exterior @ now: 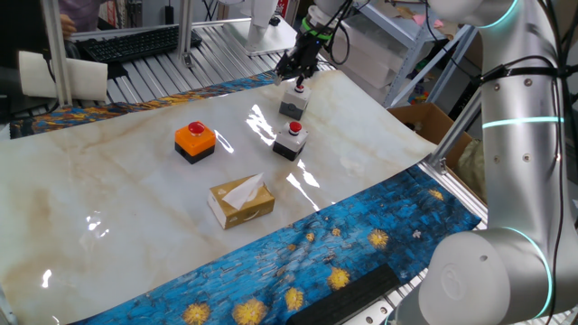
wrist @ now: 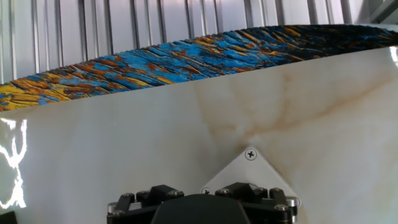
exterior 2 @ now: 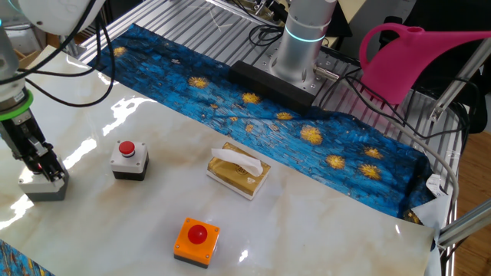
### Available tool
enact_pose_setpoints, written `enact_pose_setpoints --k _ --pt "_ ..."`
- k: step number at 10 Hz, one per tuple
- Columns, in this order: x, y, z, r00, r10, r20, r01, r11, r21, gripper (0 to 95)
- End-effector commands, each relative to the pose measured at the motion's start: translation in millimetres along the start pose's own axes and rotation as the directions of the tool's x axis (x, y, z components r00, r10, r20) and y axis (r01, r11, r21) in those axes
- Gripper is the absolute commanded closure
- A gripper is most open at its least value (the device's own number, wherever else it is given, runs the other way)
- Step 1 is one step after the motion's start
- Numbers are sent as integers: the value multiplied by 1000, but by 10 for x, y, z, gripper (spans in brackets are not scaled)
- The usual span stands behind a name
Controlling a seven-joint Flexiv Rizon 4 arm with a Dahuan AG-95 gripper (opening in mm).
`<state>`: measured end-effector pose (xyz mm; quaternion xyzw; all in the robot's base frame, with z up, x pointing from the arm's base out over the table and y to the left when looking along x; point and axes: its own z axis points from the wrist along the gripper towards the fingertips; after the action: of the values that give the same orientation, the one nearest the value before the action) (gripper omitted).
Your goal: Press three buttons from left to right in sequence
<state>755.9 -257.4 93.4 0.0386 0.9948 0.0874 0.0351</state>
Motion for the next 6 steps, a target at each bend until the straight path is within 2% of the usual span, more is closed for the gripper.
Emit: enact_pose_setpoints --k 1,3,4,5,6 --pt "-15 2 43 1000 -7 3 7 1000 9 190" --pt "-14 2 59 1000 -4 4 4 1000 5 190" --pt "-15 2 52 1000 -4 16 4 1000 8 190" --pt "-16 5 22 1000 4 27 -4 1000 7 190" --pt "-18 8 -30 1000 10 26 -10 1000 8 190"
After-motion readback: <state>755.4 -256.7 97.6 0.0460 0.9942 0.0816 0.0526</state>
